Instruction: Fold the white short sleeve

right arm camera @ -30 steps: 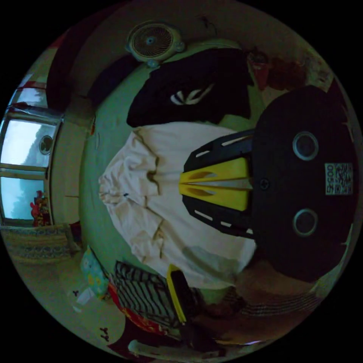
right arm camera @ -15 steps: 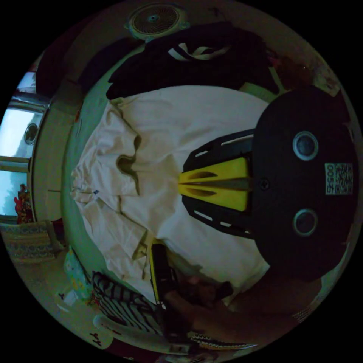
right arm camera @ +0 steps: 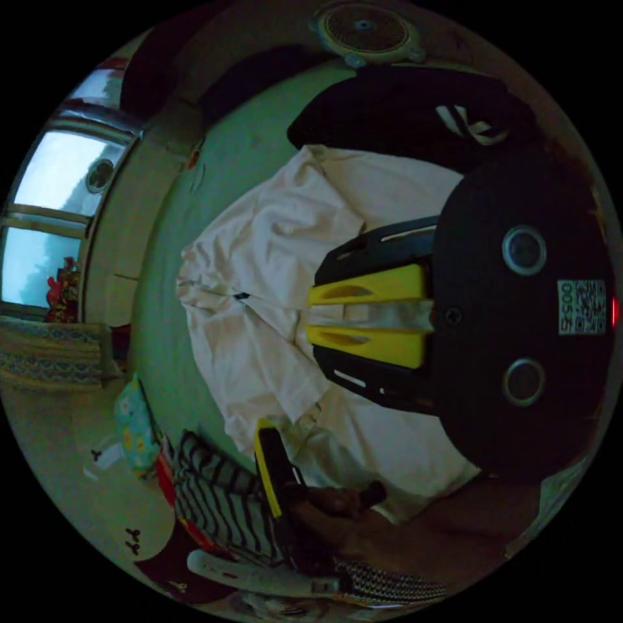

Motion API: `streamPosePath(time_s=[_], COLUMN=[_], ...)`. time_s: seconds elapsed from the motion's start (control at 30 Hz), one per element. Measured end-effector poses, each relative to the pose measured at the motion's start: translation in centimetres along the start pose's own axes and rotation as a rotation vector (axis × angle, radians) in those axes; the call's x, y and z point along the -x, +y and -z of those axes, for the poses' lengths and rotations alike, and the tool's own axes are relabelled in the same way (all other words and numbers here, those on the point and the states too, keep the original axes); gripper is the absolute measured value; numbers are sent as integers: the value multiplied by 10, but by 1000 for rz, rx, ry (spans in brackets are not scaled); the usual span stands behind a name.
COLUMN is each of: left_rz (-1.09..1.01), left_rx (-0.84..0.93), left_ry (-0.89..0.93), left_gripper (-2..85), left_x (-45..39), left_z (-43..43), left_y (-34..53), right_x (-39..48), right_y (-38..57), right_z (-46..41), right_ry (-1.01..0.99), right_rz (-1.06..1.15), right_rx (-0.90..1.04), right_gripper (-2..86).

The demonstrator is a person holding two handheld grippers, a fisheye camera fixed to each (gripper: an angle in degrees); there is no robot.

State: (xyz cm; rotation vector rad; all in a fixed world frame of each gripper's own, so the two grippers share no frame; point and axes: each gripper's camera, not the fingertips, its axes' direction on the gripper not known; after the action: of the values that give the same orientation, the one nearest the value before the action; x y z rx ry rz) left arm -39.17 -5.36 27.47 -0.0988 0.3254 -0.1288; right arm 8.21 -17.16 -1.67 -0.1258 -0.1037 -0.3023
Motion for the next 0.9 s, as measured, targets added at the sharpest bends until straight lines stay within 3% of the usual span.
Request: streamPosePath(time_s=[0.23, 0.37, 0.5, 0.67, 0.73, 0.83, 0.9], left_rz=[-99, -96, -109, -127, -142, -146, -143], left_rx=[15, 19, 22, 46, 45, 53, 58], left_ry=[-44, -7, -4, -7, -9, -7, -3], left_gripper=[-7, -6, -6, -6, -6, -5, -3], left_x=[-24, -28, -37, -49, -55, -60, -63], left_z=[-27, -40, -55, -73, -79, -89, -93], left_y=[-16, -24, -34, -46, -51, -59, -63], right_x=[-18, -36, -78, -181, -218, -264, -271], right_y=[-34, -60, -95, -161, -180, -198, -197], right_z=[-32, -19, 12, 34, 28, 17, 21], right_ry=[-38, -101, -39, 251, 284, 409, 394], right_rz=[-38, 14, -6, -221, -331, -539, -605], right_rx=[61, 44, -38, -118, -158, -70, -164], right_gripper=[4, -15, -16, -16, -16, -14, -12])
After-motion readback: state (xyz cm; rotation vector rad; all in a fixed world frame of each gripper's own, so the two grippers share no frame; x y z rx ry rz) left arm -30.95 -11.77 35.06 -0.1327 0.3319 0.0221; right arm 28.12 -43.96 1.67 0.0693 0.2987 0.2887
